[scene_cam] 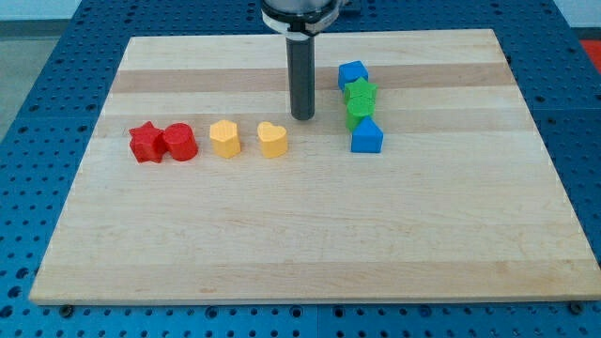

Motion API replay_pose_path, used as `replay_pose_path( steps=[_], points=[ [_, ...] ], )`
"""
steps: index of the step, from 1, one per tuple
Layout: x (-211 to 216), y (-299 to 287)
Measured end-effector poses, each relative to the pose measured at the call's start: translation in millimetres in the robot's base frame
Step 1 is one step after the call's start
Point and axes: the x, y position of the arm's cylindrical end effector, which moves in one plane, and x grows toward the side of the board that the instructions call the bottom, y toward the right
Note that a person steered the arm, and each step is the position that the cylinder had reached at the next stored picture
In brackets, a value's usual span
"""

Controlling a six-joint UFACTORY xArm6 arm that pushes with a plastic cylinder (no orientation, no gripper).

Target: Push the yellow heart into the yellow hexagon

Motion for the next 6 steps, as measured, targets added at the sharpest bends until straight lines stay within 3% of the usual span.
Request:
replay_pose_path(
  steps=[3, 6],
  points=[
    [48, 2],
    [47, -16]
  ],
)
